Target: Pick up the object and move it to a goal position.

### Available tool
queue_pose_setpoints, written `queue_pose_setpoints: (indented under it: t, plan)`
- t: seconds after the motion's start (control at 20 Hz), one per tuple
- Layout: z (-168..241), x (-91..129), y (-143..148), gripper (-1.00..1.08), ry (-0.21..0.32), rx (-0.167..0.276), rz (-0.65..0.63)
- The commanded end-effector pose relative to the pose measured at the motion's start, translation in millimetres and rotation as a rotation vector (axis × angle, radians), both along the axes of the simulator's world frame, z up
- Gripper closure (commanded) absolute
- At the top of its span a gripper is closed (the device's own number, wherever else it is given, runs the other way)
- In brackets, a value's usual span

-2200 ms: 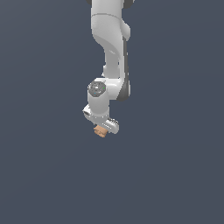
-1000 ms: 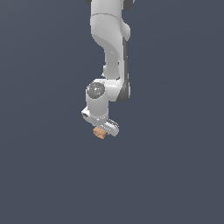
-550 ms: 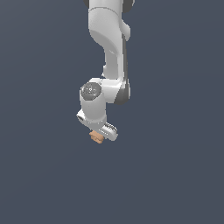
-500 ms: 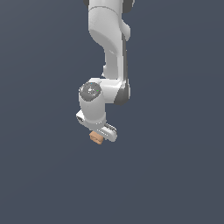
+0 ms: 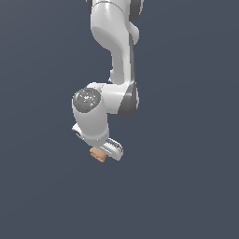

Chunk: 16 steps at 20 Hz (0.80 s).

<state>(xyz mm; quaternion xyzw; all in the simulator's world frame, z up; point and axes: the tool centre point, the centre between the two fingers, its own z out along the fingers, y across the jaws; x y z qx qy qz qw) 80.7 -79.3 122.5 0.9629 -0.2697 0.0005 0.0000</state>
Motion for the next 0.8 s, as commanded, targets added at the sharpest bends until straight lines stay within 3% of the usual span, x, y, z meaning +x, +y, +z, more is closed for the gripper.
queue_pose_setpoints:
  t: [0.0, 0.75]
  plan:
    - [6.8, 9.7, -1.9, 1.08, 0.001, 0.000, 0.000]
    - [20.4, 31.8, -6.5, 1.08, 0.001, 0.000, 0.000]
